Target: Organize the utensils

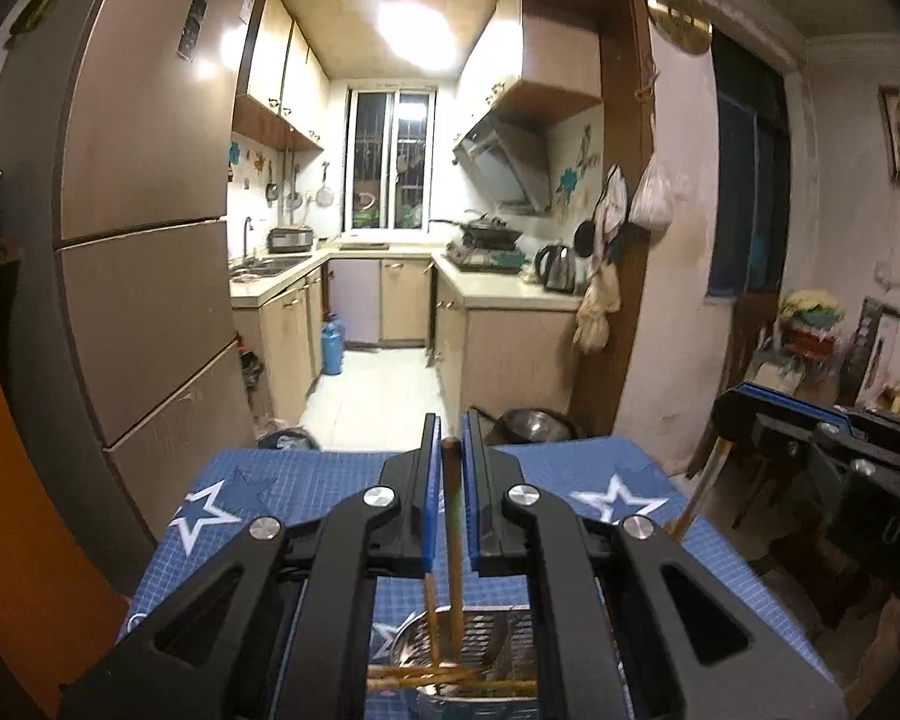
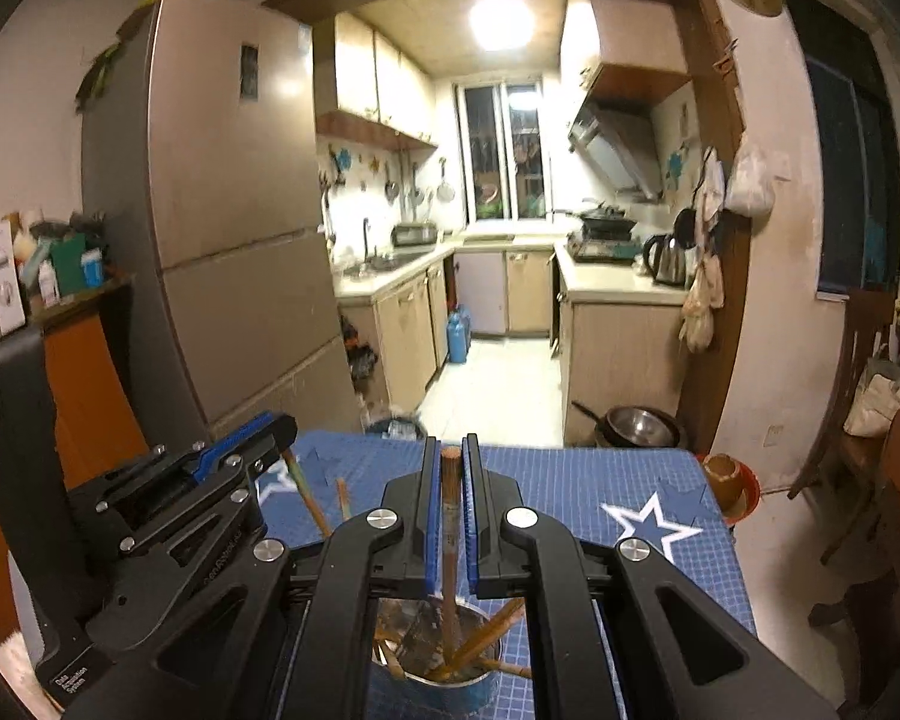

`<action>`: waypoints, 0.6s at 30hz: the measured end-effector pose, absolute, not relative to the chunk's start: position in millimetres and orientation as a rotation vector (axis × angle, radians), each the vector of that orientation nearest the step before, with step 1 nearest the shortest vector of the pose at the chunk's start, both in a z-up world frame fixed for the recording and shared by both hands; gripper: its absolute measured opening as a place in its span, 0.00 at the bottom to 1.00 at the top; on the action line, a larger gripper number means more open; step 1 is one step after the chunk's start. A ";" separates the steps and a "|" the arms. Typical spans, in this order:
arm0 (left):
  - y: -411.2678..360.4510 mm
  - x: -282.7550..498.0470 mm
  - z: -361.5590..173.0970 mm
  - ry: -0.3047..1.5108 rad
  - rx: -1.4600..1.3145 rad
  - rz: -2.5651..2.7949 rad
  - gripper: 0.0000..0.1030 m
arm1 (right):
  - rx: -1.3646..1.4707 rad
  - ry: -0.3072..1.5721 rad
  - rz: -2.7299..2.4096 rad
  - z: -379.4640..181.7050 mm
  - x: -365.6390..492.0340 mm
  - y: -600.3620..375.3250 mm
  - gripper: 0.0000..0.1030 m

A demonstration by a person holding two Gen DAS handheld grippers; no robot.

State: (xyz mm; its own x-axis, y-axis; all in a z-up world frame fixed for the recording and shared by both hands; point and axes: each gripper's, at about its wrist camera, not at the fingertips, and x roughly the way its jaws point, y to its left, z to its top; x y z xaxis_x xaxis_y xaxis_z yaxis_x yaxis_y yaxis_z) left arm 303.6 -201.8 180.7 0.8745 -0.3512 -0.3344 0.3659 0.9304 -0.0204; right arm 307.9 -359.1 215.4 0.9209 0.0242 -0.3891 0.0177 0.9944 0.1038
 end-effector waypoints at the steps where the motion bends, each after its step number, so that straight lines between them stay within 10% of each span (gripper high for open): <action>1: -202.6 303.0 177.1 0.339 0.059 -0.357 0.12 | 0.096 0.413 -0.005 209.9 310.0 -357.9 0.19; 3: -202.9 298.2 172.5 0.322 0.083 -0.330 0.48 | 0.095 0.404 -0.014 203.9 307.4 -358.0 0.39; 14: -173.9 237.1 165.2 0.257 0.102 -0.244 0.49 | 0.134 0.314 -0.034 192.1 237.7 -378.5 0.40; 18: -146.6 195.2 151.6 0.259 0.102 -0.216 0.60 | 0.129 0.260 -0.063 178.9 178.7 -380.2 0.74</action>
State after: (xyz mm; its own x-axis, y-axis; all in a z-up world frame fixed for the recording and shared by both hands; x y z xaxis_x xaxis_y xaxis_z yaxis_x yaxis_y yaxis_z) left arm 195.2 -146.6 151.6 0.9439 -0.1981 -0.2642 0.2243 0.9718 0.0725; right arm 178.7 -380.2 178.9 0.9645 -0.0454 -0.2600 0.0786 0.9898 0.1188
